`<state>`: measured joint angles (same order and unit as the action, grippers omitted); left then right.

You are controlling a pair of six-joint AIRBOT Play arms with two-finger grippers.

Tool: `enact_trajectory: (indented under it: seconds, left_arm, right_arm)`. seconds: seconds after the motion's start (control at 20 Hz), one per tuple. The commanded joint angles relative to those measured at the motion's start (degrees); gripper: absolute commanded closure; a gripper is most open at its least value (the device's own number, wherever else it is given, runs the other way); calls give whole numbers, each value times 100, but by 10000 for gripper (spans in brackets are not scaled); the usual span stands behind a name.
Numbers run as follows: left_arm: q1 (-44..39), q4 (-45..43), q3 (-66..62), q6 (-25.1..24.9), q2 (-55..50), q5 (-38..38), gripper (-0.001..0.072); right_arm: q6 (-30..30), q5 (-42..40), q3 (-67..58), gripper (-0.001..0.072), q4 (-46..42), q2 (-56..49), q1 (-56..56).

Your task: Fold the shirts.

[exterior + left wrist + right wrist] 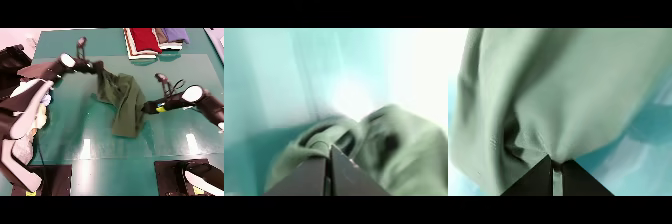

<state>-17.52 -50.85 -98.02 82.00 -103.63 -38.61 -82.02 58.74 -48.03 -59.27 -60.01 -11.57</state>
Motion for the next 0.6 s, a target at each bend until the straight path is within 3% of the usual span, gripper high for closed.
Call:
enact_trajectory:
  seconds: [0.0,0.25,0.55]
  left_arm:
    - [645,-433,-55,-214,1215,-101,679]
    - [981,-450,-55,-1152,3545,-575,678]
    - [981,-435,-55,-1202,5281,-1720,678]
  right_arm:
    - [-160,649,-826,693,-1003,656,444]
    - [-149,1508,-2538,693,-1399,1569,1316]
    - [-144,2354,-3875,693,-1381,1794,1714]
